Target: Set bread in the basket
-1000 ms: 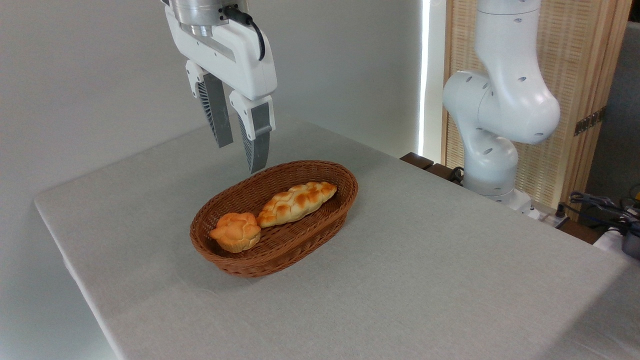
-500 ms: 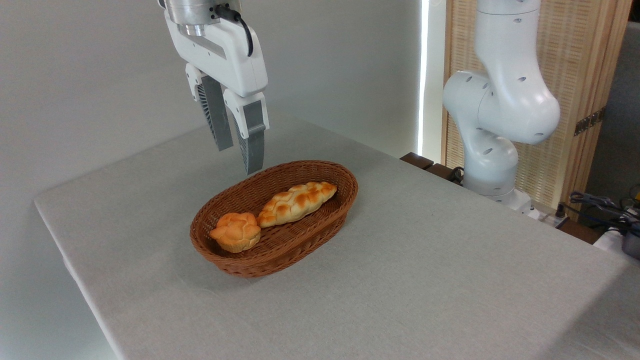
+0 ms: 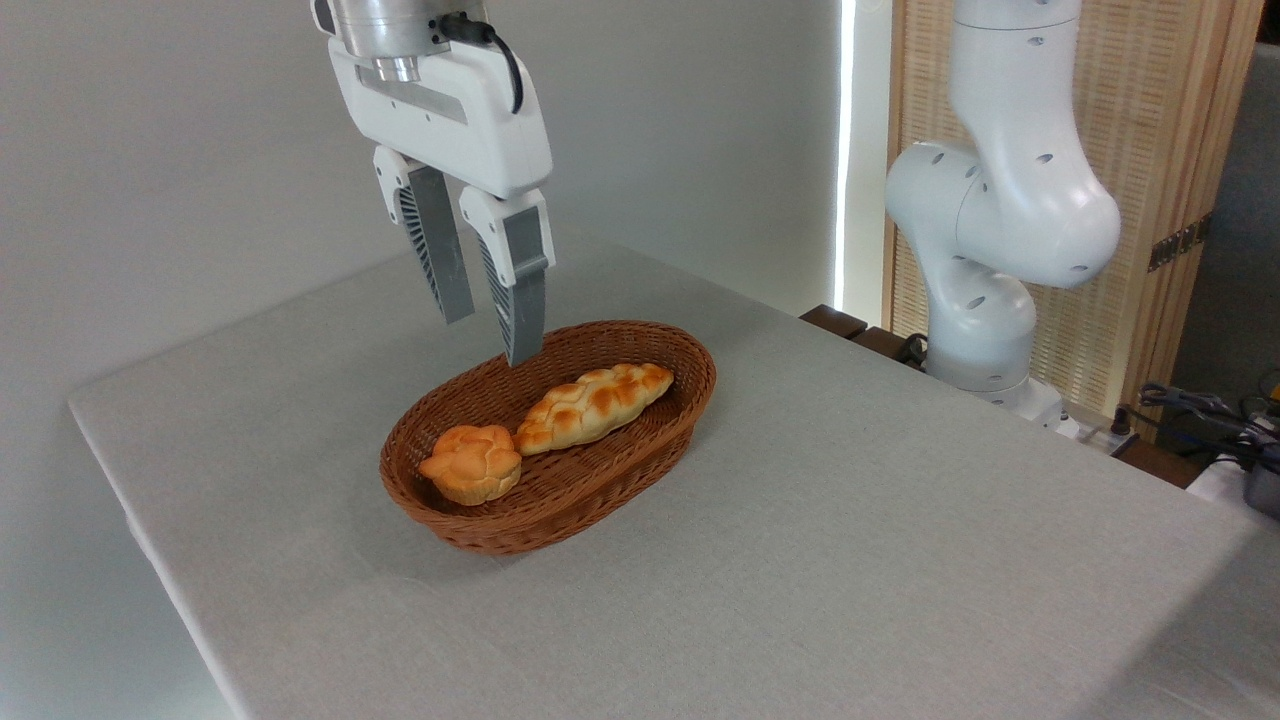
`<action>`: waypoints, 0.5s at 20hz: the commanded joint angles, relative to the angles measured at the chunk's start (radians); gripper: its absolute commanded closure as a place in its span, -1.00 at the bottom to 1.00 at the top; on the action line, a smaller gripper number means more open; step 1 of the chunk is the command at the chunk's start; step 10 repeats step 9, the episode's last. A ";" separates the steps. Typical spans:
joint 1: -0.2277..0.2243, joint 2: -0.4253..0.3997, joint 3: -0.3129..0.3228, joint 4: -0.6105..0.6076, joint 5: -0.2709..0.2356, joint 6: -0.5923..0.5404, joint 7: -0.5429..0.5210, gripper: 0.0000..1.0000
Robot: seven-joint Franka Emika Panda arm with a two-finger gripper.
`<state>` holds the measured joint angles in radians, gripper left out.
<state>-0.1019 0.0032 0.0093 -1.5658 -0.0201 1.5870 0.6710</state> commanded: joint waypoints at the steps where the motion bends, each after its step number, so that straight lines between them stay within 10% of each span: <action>1: 0.027 -0.002 -0.002 -0.008 -0.038 0.008 -0.005 -1.00; 10: 0.027 -0.002 -0.002 -0.008 -0.037 -0.002 0.002 -1.00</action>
